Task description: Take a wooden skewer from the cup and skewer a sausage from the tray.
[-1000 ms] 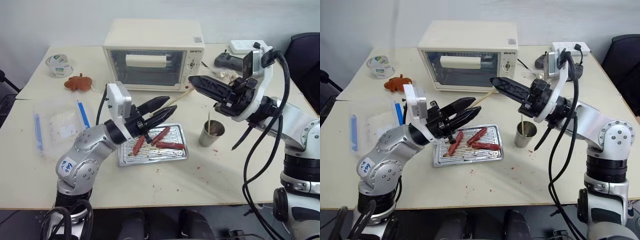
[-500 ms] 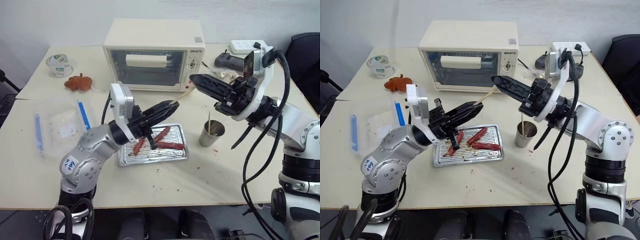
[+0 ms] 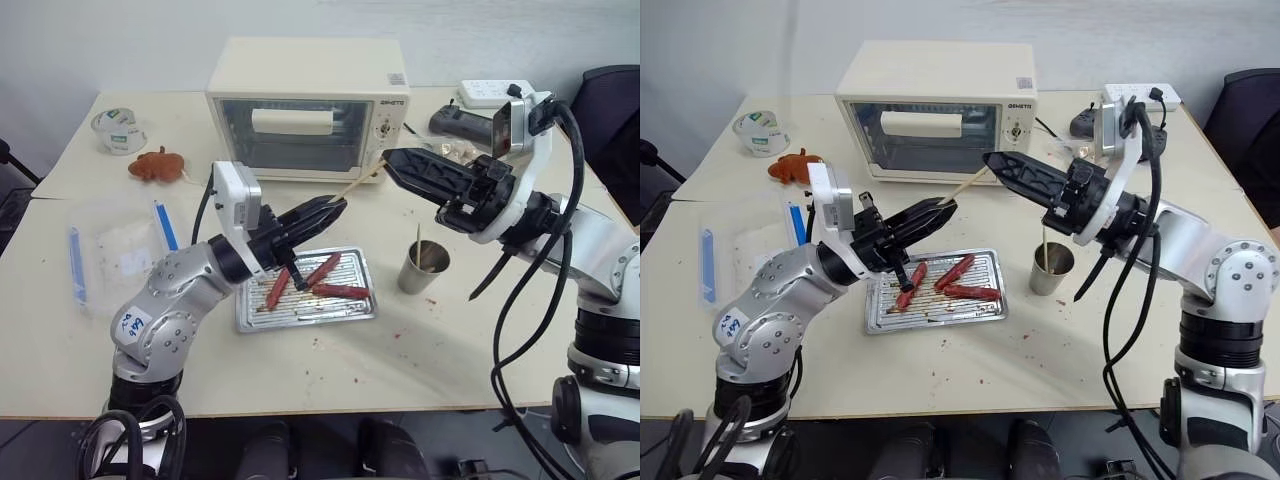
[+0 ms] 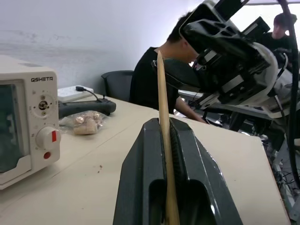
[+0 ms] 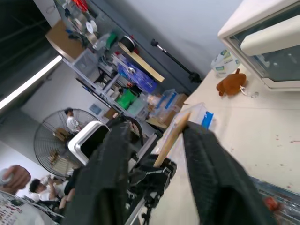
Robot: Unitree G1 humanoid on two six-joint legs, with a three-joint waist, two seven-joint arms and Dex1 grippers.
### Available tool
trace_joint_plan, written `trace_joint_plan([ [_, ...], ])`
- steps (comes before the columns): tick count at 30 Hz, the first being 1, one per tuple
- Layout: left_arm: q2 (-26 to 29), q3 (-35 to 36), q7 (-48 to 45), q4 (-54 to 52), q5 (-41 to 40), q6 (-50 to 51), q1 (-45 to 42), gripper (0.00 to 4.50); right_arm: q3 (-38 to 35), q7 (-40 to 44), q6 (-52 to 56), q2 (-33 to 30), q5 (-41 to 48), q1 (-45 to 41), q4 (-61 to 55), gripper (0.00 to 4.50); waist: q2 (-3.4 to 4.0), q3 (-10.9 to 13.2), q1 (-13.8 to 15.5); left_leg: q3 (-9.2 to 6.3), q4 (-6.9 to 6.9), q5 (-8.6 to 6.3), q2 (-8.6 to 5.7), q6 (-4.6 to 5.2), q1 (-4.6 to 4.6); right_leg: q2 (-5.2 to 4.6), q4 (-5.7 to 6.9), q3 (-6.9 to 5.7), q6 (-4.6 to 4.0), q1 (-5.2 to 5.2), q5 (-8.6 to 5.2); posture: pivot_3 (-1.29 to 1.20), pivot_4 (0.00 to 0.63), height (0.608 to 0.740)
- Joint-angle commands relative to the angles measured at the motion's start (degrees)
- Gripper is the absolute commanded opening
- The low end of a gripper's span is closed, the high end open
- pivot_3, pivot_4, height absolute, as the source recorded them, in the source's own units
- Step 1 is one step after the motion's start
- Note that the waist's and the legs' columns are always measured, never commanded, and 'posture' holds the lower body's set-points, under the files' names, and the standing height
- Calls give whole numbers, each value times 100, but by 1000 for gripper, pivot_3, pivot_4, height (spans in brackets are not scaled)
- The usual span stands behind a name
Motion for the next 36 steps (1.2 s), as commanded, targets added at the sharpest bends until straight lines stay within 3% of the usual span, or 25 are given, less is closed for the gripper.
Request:
trace_joint_plan([
  [1,254,263,-76,-84,54,-103,50,0,-6,293,44,-323,-218,-295,-135,3250,0,0,0,0,0,0,0,0,0,0,0,-1,0,0,0,0,150,740],
  [6,1081,809,-322,-212,116,-27,570,0,759,1525,80,-1118,-2747,-946,-291,3250,1,1,-73,7,-6,-1,2,-1,-5,2,1,4,-1,-15,-1,0,150,740],
  [10,1624,1208,-533,-289,101,-25,1010,0,1496,2399,-129,-1320,-4239,-1095,-594,3250,1,1,-122,5,-8,-2,3,-3,-11,0,-5,2,-2,-19,-1,0,150,740],
  [11,1792,1402,-605,-315,91,-9,1189,0,1803,2549,-162,-1334,-4654,-1107,-744,3420,1,1,-132,6,-8,-2,2,-2,-13,-2,-5,2,-1,-20,-1,0,150,740],
  [13,1990,1618,-671,-348,67,2,1397,0,2190,2838,-275,-1331,-5274,-1094,-948,3771,1,1,-139,6,-8,-3,1,-2,-15,-5,-5,2,-1,-23,-1,0,150,740],
  [15,2144,1815,-724,-406,44,17,1588,0,2556,3137,-413,-1274,-5757,-1023,-1278,4438,1,1,-141,7,-8,-4,1,-3,-20,-7,-3,1,-1,-29,-1,0,150,740],
  [22,2272,2076,-678,-666,-42,124,1918,0,3644,3711,-808,-1049,-7337,-718,-1665,4477,-5,2,-130,7,-4,-6,-6,-6,-21,-20,-1,-3,0,-31,0,0,150,740],
  [25,2230,2062,-626,-772,-33,147,1996,0,3645,3640,-683,-616,-7512,-612,-1479,3897,-10,2,-149,9,-4,-5,-4,-8,-20,-19,4,-3,0,-31,0,0,150,740],
  [28,2186,2027,-545,-858,-70,195,2001,0,3753,3633,-720,-293,-7907,-626,-1211,2971,-11,2,-160,11,-6,-5,-1,-11,-18,-15,8,-2,-2,-34,-1,0,150,740],
  [36,2174,1965,-443,-870,-92,212,1955,0,4439,3859,-1277,167,-9168,-361,-546,2971,-11,2,-154,12,-5,-5,-5,-11,-18,-17,9,-2,-2,-34,-1,0,150,740],
])
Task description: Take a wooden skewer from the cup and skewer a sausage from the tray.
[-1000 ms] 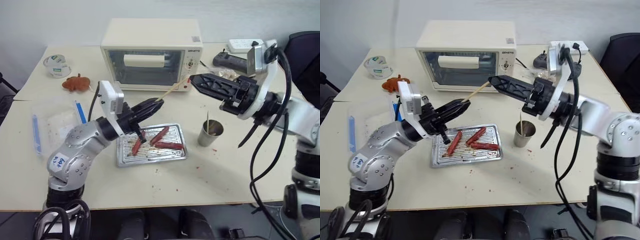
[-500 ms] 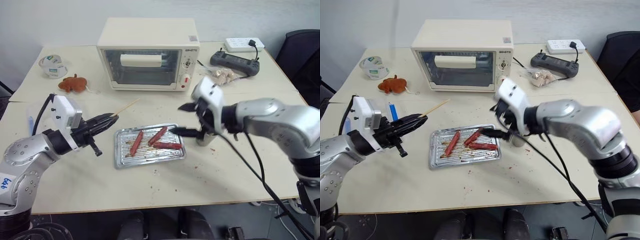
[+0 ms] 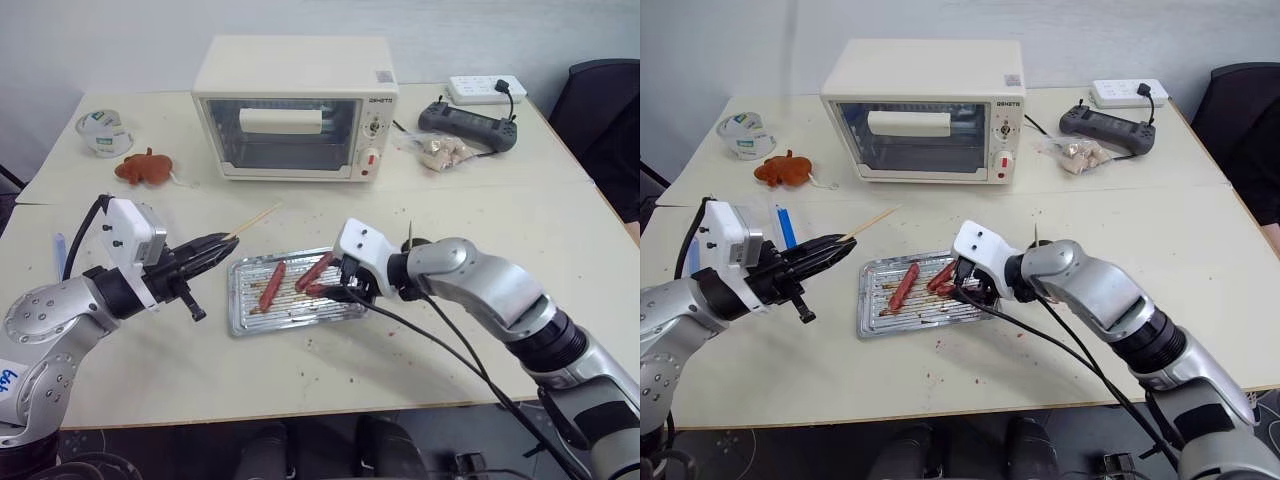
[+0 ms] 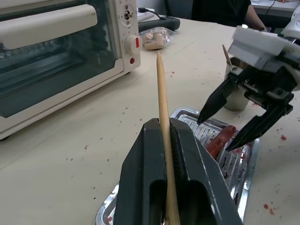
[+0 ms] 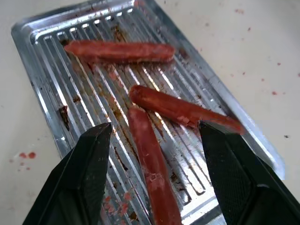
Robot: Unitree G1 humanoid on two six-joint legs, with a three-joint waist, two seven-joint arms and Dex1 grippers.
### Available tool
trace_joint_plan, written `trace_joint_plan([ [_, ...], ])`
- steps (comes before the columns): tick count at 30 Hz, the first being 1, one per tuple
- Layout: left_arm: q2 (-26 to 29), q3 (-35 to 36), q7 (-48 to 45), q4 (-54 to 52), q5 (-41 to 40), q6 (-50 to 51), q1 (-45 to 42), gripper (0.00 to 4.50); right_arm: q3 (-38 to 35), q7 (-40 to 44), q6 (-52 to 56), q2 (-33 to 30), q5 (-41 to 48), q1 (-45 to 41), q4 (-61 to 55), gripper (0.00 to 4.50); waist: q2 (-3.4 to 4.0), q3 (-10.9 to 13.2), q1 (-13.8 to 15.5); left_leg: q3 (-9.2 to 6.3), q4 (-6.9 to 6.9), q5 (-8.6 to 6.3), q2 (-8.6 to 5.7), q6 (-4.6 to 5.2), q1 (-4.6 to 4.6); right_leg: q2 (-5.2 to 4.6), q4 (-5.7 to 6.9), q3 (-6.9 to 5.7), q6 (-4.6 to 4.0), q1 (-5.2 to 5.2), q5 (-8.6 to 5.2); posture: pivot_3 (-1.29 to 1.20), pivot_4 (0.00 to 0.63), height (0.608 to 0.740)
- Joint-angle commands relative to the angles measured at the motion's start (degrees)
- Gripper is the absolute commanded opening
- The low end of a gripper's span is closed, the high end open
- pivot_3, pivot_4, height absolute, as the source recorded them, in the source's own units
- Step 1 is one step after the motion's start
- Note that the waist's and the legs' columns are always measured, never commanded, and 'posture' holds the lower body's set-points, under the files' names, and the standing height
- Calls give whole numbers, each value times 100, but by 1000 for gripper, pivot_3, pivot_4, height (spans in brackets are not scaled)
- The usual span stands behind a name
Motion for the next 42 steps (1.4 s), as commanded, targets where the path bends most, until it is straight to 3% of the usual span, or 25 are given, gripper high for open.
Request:
trace_joint_plan([
  [1,4,47,43,-179,-71,-53,-57,0,187,139,-419,127,-553,93,122,2971,0,0,-3,0,0,0,0,0,0,0,0,0,0,0,0,0,150,740],
  [10,47,16,35,-121,-64,-44,-197,0,247,382,-685,454,-1221,258,328,2971,0,0,-5,1,1,1,0,-1,2,1,5,1,0,0,0,0,150,740],
  [15,39,0,29,-104,-49,-61,-215,0,177,477,-674,542,-1407,330,306,1795,0,0,-6,0,1,1,1,-2,2,3,5,1,0,0,0,0,150,740],
  [32,-41,-156,-18,45,93,-226,-367,0,14,774,-635,614,-1640,352,285,1795,0,0,-7,1,2,1,0,-2,4,3,8,2,0,0,0,0,150,740],
  [35,-42,-169,-35,49,100,-228,-386,0,-8,789,-626,631,-1664,368,287,1210,0,0,-6,1,2,1,0,-2,4,3,8,2,0,0,0,0,150,740],
  [42,-24,-187,-71,89,116,-230,-435,0,-76,835,-562,658,-1674,376,234,1210,0,0,-6,1,3,1,-1,-2,4,3,8,2,0,0,0,0,150,740],
])
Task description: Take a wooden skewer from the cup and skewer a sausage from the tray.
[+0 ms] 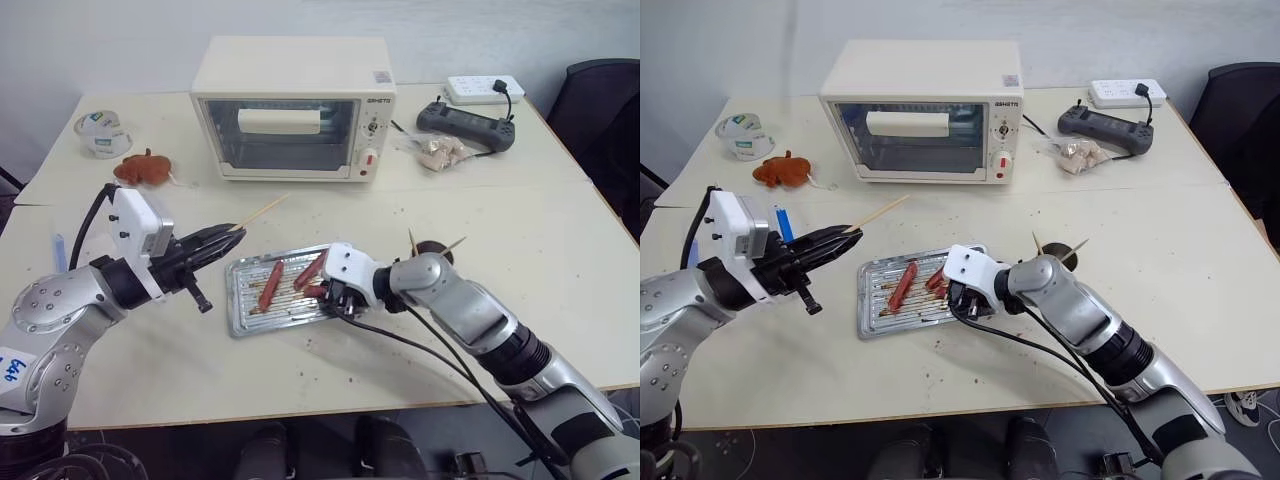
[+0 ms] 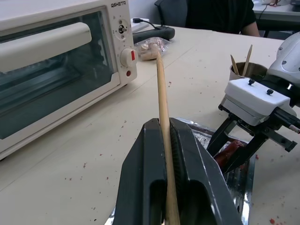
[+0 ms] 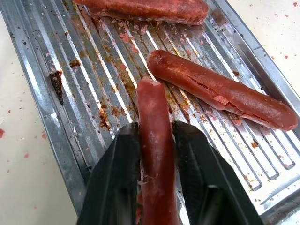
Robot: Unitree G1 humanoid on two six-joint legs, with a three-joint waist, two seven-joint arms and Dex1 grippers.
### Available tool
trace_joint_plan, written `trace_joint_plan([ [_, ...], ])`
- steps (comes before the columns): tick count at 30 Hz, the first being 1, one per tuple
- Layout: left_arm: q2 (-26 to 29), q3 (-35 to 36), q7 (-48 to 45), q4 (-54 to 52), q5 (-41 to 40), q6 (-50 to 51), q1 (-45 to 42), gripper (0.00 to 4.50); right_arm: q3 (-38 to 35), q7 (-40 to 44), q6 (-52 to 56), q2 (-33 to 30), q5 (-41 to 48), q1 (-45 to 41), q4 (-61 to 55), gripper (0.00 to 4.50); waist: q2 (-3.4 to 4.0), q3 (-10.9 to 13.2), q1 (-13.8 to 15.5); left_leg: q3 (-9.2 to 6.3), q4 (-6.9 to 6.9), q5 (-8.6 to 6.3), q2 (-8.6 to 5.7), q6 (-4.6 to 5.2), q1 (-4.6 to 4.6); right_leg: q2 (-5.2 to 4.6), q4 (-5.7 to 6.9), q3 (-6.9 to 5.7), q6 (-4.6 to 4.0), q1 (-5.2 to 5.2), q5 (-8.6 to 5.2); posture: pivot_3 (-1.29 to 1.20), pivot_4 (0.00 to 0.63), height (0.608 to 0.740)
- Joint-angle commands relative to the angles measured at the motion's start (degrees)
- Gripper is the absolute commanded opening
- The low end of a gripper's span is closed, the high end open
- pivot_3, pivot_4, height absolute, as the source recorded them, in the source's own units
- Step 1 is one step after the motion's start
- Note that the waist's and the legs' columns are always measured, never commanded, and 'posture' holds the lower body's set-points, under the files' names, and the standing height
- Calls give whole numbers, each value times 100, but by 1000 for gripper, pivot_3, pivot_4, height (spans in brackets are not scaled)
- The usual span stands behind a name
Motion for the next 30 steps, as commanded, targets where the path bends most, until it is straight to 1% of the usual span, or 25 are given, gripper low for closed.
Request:
trace_joint_plan([
  [1,8,40,-54,-2,-3,-131,-69,0,-193,52,25,48,-31,-17,-178,1210,0,0,0,0,0,0,0,0,0,0,0,0,0,0,0,0,150,740],
  [8,54,-14,-197,125,52,-190,-143,0,-422,331,276,-30,158,-187,-315,1210,0,0,1,0,0,0,1,0,0,2,1,0,0,0,0,0,150,740],
  [13,30,-24,-186,181,96,-205,-248,0,-250,351,119,32,-48,-55,-42,1210,0,0,0,1,0,0,0,0,0,2,0,0,0,0,0,0,150,740],
  [21,30,5,-157,122,104,-195,-198,0,-248,334,107,162,-156,36,60,1210,0,0,-6,2,1,1,2,-1,1,4,2,1,0,0,0,0,150,740],
  [24,32,0,-162,130,108,-200,-205,0,-257,356,106,179,-171,51,46,634,0,0,-4,1,1,1,1,-1,1,4,2,2,0,0,0,0,150,740],
  [25,33,-6,-167,141,111,-203,-214,0,-262,362,117,176,-170,51,23,347,-1,-1,-4,2,1,1,1,-2,1,4,2,2,0,0,0,0,150,740],
  [26,35,-12,-174,152,114,-206,-223,0,-272,366,132,169,-167,44,-7,204,-1,-1,-4,1,1,1,1,-2,1,4,2,2,0,0,0,0,150,740],
  [30,41,-39,-226,215,135,-227,-254,0,-412,459,299,91,-48,-55,-199,204,-1,-1,-3,1,1,1,1,-2,2,4,3,2,0,0,0,0,150,740],
])
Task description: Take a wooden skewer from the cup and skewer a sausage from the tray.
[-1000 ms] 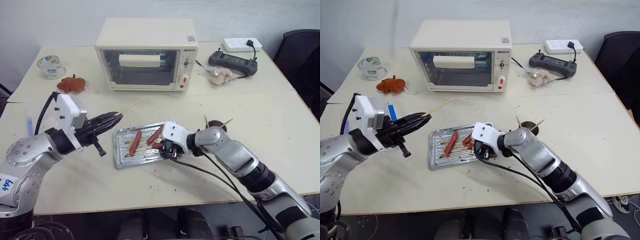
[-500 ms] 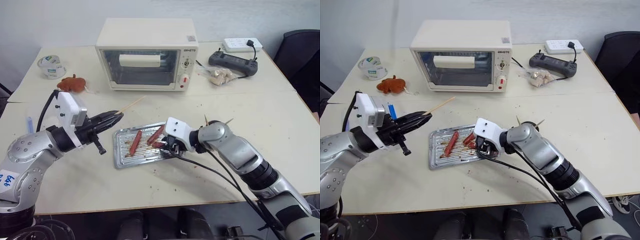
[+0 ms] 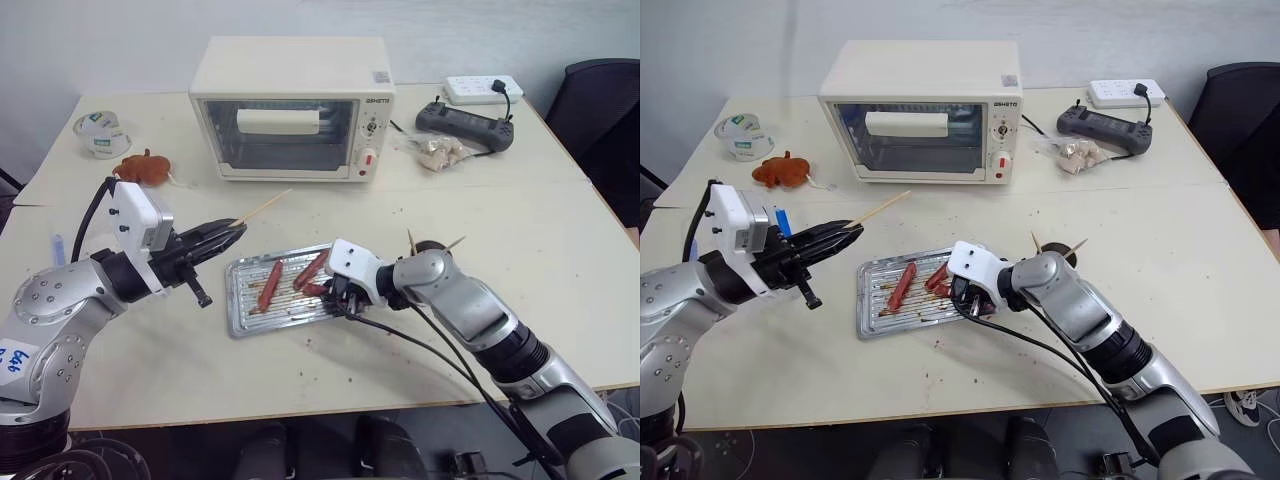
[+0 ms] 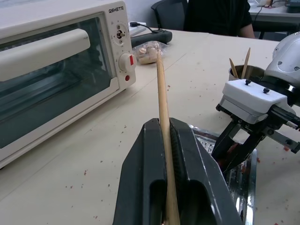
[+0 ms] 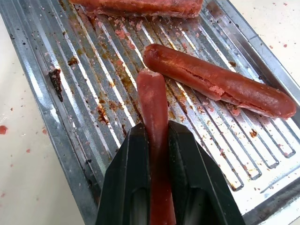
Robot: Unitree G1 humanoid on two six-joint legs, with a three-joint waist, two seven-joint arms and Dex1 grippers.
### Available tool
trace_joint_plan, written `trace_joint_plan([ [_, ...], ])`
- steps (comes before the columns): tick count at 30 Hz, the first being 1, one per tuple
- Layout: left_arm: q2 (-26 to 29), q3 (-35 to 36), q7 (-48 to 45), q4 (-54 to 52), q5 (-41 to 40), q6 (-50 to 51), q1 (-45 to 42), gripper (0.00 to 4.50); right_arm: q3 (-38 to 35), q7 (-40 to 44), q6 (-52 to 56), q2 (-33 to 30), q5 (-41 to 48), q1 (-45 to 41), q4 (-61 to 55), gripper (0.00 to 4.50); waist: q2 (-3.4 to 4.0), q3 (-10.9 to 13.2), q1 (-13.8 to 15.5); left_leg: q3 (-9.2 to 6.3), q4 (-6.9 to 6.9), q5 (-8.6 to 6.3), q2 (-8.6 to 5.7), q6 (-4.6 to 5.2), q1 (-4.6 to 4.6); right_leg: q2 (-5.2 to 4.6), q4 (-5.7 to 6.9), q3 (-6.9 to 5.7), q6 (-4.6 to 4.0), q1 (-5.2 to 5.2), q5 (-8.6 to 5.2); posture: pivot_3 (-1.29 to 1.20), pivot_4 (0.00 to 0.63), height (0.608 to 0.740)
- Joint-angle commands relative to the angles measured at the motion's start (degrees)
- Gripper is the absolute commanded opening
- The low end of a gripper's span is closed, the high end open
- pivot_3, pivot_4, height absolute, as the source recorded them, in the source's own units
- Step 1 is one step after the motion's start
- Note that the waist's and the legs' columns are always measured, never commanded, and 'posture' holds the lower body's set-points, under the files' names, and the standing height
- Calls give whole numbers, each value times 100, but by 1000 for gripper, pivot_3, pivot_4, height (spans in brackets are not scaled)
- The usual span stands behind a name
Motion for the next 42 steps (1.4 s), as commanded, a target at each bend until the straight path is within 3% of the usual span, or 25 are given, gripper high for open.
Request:
trace_joint_plan([
  [1,42,20,-76,30,42,-141,-62,0,-213,171,196,-92,131,-130,-371,204,0,0,1,0,0,0,0,0,0,0,0,-1,0,0,0,0,150,740],
  [11,592,-5,-982,243,-217,18,-200,0,-1402,1726,1703,-1044,1972,-1269,-1071,204,0,1,2,-2,0,-1,1,1,-1,0,-1,-1,-2,-1,-1,0,150,740],
  [19,1329,-363,-2218,315,-438,73,-521,0,-1514,2837,1568,-2166,2531,-1959,-769,204,-1,1,8,1,0,-4,0,0,-1,0,-3,1,-3,-2,-2,0,150,740],
  [42,1183,-740,-2545,384,-345,16,-1096,0,-1588,2543,1476,-2172,2707,-1778,-1107,204,-2,2,10,11,4,-3,2,-2,-2,6,5,11,-3,-8,-2,0,150,740],
])
